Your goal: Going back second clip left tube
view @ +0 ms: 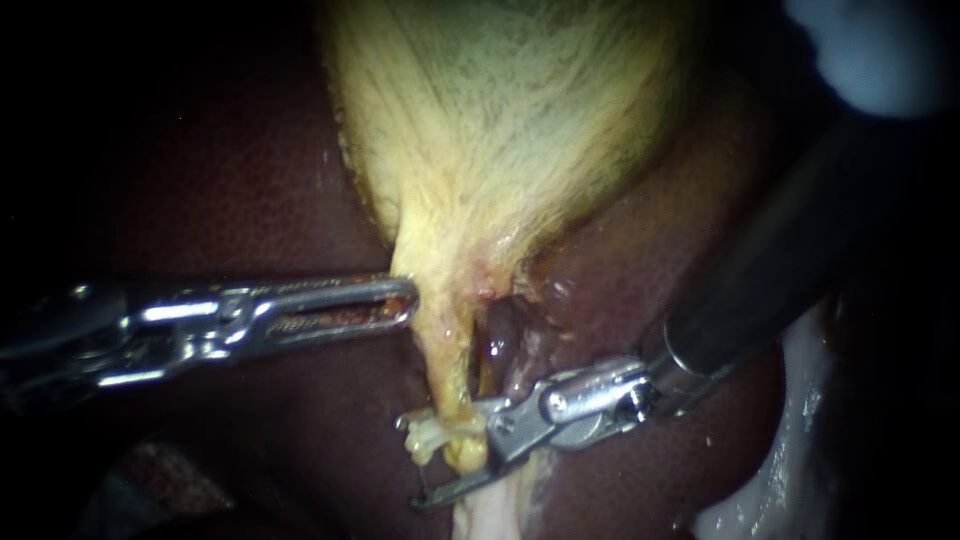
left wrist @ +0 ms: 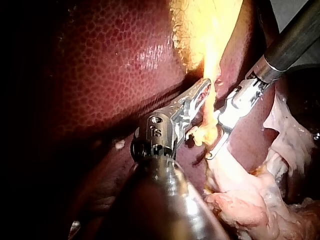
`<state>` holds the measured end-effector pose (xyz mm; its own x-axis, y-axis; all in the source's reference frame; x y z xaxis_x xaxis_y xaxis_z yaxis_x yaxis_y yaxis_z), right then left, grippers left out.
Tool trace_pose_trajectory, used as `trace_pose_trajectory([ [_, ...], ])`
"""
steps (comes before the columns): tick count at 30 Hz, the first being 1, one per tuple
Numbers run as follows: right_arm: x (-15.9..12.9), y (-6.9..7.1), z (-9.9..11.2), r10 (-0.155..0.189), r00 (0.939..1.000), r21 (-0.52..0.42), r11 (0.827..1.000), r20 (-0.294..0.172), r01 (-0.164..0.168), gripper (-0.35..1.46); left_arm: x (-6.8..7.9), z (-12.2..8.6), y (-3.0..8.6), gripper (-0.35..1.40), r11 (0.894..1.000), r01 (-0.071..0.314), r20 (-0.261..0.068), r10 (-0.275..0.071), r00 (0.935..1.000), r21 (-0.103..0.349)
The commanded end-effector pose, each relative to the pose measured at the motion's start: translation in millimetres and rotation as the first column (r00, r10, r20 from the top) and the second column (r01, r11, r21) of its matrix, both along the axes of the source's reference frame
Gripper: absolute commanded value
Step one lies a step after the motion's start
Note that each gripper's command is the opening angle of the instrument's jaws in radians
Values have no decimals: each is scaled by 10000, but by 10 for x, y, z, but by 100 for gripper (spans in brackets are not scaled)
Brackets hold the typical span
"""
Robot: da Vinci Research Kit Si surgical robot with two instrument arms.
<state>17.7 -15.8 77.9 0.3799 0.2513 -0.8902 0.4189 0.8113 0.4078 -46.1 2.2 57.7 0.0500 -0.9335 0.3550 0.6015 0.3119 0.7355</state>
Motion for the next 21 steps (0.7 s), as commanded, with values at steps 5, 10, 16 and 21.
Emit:
trace_pose_trajectory([
  [5, -6, 6, -3, -47, 10000, -16, 10000, -47, 47, 59, 1, -1, 0, -35, 10000, -11, 11, 11, 10000, -2],
  [10, -16, 16, -11, -56, 10000, 118, 9999, -48, 57, 59, 1, -1, 0, -35, 10000, -14, 13, 14, 10000, -2],
  [16, -27, 41, -22, 1040, 9938, -14, 9946, 406, -1040, 60, 1, -1, 0, -35, 10000, -13, 12, 13, 10000, -2],
  [21, -40, 61, -29, 1582, 9852, -13, 9874, 661, -1585, 60, 2, -1, 0, -35, 10000, -14, 13, 14, 10000, -2],
])
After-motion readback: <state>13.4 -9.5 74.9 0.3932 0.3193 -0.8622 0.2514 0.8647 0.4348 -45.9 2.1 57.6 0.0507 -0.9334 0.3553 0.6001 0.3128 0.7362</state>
